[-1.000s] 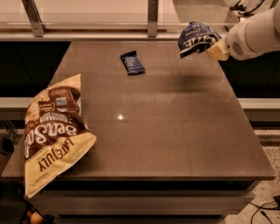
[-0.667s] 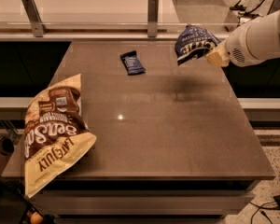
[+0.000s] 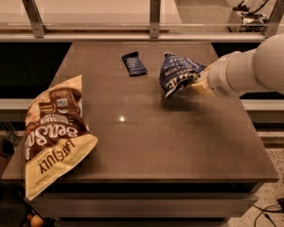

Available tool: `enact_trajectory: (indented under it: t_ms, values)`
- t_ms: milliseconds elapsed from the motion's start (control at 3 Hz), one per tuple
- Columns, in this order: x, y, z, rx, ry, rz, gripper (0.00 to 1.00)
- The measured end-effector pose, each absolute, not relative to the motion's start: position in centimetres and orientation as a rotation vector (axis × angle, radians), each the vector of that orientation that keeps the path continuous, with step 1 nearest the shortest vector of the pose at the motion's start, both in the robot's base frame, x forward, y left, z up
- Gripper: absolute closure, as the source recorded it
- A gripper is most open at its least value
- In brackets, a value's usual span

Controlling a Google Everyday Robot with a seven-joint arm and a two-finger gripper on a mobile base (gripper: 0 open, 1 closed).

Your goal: Move blue chip bag near brown chip bag

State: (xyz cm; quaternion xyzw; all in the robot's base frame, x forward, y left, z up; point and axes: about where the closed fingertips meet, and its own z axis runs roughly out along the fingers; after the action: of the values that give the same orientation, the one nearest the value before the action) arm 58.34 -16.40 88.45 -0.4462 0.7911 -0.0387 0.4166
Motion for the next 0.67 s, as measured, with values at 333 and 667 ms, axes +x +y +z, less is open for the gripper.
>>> enact_trajectory:
  t_ms: [333,667]
  values:
    - [56.0,-14.6,86.9,-1.199,1.96,-0.13,1.0]
    - [53.7,-13.9,86.8,-1.213,1.95,-0.187,1.0]
